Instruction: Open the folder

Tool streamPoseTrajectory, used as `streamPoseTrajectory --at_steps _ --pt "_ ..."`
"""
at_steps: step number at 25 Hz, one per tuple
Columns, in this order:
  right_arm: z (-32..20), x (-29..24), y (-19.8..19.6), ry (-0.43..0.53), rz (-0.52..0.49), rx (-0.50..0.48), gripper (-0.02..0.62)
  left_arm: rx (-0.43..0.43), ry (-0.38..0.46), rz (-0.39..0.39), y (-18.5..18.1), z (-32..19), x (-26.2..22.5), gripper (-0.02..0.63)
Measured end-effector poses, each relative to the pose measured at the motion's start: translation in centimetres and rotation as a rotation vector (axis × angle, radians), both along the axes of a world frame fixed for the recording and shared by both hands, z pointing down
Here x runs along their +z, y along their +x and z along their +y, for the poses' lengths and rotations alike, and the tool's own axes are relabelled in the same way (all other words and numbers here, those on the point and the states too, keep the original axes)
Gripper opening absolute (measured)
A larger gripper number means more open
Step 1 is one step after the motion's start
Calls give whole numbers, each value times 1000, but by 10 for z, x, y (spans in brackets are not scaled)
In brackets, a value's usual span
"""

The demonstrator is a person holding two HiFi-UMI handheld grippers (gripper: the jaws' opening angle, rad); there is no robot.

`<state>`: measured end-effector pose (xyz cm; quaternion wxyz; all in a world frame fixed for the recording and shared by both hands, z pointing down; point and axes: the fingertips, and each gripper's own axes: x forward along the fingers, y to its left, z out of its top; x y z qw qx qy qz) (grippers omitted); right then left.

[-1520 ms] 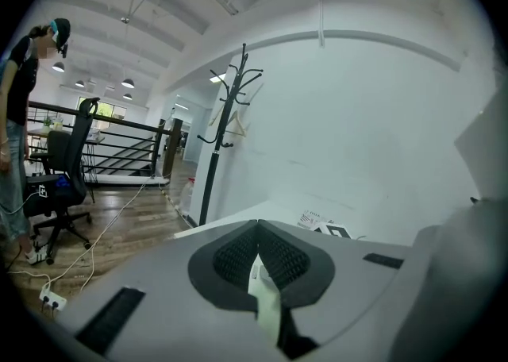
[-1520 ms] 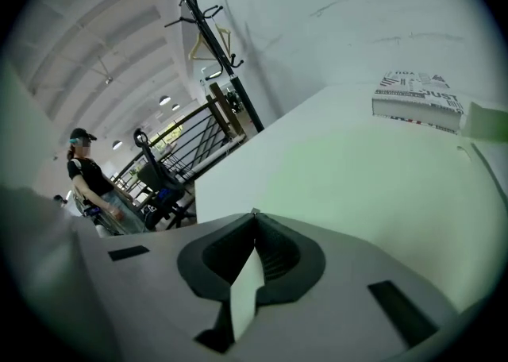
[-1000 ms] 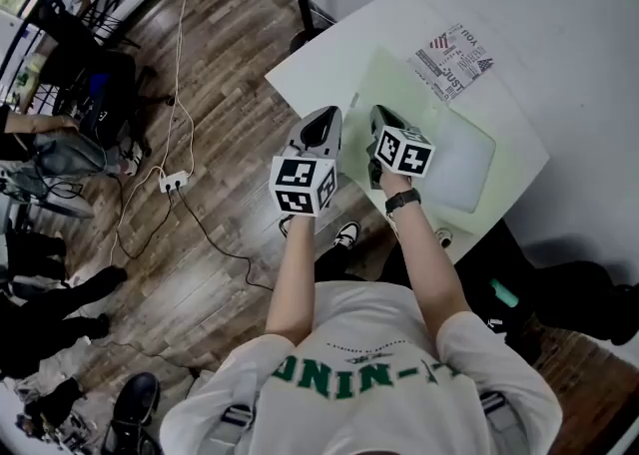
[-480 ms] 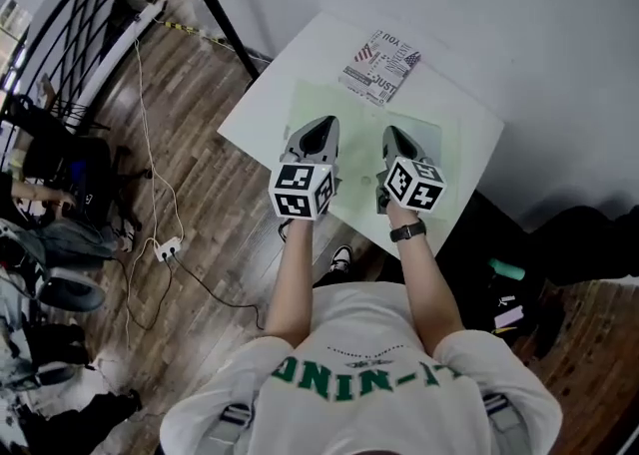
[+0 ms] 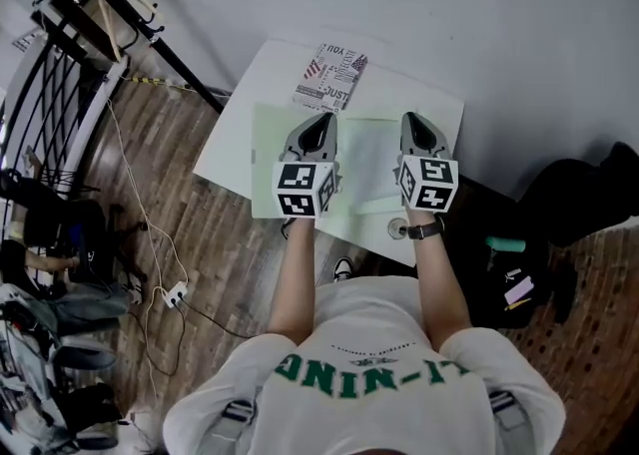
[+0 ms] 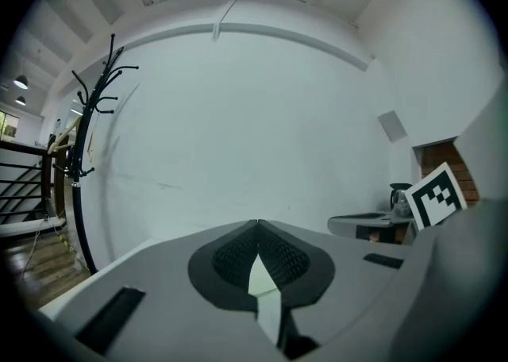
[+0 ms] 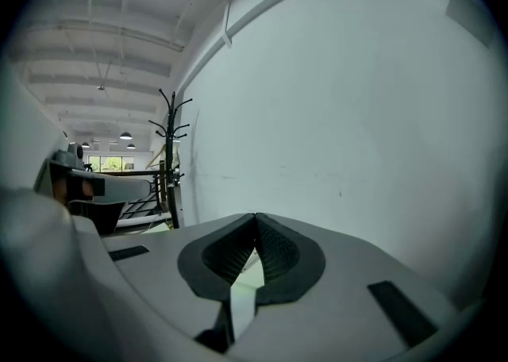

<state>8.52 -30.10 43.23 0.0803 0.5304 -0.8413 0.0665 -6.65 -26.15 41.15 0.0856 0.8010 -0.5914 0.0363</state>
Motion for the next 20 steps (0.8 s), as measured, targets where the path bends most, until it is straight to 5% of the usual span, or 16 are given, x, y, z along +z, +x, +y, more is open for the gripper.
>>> streamPoseTrajectory --at_steps 9,20 --pt "4 -44 42 84 -6 27 14 27 54 -30 29 -6 -27 14" --pt "-3 -54 45 96 -18 18 14 12 97 -42 30 -13 -35 14"
